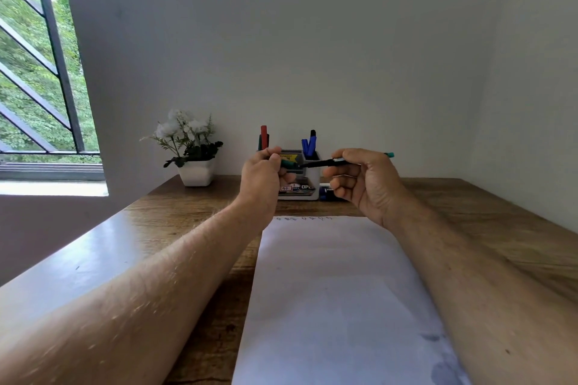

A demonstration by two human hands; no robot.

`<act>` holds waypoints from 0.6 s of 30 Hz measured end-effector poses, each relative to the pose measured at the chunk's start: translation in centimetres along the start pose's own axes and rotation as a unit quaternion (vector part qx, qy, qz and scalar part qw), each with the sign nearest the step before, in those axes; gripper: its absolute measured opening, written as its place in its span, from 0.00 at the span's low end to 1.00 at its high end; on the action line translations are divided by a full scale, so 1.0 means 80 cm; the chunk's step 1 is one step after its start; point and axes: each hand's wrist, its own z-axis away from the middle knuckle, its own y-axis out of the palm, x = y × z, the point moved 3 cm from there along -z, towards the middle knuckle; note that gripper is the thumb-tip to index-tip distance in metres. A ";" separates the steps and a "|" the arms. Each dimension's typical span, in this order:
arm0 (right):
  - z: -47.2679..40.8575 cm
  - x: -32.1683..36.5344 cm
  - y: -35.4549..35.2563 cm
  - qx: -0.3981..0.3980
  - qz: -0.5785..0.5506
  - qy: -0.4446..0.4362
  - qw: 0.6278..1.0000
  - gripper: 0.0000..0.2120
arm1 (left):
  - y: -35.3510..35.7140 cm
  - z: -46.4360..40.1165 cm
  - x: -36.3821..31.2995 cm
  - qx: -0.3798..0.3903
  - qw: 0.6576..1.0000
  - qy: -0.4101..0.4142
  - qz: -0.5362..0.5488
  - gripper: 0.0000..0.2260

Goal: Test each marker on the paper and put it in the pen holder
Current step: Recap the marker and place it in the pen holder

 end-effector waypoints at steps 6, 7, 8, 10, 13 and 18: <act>-0.001 0.000 -0.001 0.001 0.004 -0.005 1.000 0.09 | 0.003 0.002 0.001 0.024 1.000 -0.011 0.017 0.08; -0.001 0.000 -0.001 0.000 0.004 -0.005 1.000 0.09 | 0.003 0.002 0.002 0.027 0.999 -0.015 0.023 0.08; -0.001 0.000 -0.001 -0.001 0.005 -0.006 1.000 0.08 | 0.002 0.003 0.001 0.029 0.999 -0.019 0.029 0.07; -0.001 0.000 -0.001 -0.004 0.006 -0.007 1.000 0.07 | 0.002 0.003 0.001 0.036 0.998 -0.023 0.040 0.06; -0.002 -0.002 0.000 -0.001 0.006 0.003 1.000 0.06 | 0.002 0.003 0.003 0.051 0.998 -0.022 0.041 0.05; -0.005 -0.001 -0.001 0.004 0.026 -0.021 0.999 0.04 | 0.000 -0.001 0.005 0.067 0.997 -0.001 0.025 0.03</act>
